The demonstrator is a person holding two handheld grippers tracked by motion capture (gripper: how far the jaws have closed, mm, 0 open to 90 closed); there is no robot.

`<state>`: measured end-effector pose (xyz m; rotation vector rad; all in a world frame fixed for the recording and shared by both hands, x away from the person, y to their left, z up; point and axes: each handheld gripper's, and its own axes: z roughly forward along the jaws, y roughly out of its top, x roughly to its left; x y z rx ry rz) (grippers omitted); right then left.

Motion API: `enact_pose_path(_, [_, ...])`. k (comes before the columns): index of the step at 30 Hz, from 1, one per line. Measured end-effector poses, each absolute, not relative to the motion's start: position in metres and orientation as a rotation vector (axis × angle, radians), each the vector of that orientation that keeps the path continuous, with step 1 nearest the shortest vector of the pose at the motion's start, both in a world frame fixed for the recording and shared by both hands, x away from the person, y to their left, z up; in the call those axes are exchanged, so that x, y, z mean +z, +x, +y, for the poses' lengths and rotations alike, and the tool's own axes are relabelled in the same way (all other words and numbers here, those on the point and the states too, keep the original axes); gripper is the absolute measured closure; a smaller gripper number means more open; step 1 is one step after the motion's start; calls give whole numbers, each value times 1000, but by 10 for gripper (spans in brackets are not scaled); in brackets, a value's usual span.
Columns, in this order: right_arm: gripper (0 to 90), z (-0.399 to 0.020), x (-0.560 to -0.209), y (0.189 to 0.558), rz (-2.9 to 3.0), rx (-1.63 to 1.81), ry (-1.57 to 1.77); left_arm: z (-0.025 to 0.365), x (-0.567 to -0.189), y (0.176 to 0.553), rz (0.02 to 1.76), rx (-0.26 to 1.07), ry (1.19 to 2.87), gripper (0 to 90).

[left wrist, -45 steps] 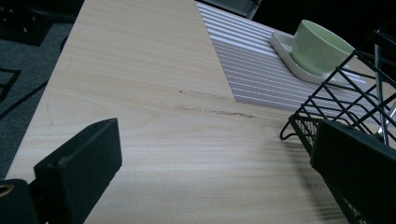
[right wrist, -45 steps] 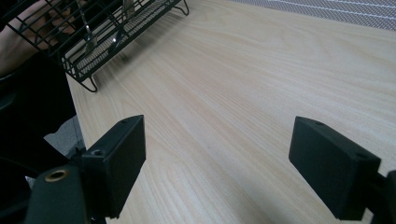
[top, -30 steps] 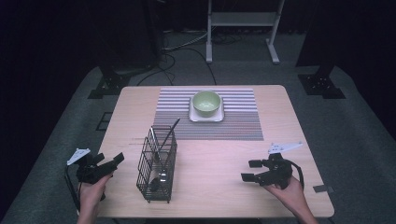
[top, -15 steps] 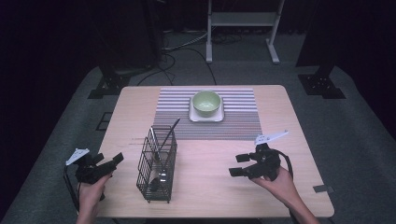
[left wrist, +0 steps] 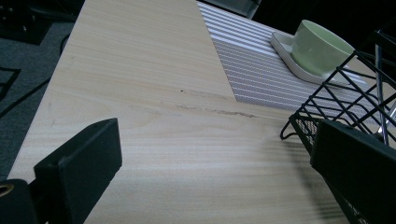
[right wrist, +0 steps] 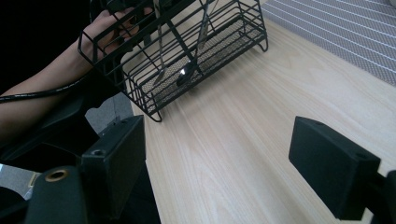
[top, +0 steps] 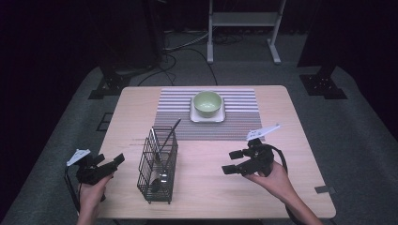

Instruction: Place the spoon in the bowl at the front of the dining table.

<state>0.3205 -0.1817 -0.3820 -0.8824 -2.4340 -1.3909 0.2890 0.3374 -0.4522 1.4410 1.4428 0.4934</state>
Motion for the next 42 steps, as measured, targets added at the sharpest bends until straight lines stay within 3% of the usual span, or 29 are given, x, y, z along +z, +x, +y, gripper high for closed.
enact_pose_path(42, [180, -110, -342, 343, -2480, -1281, -743, 338, -450, 288, 1434, 491, 1430, 10])
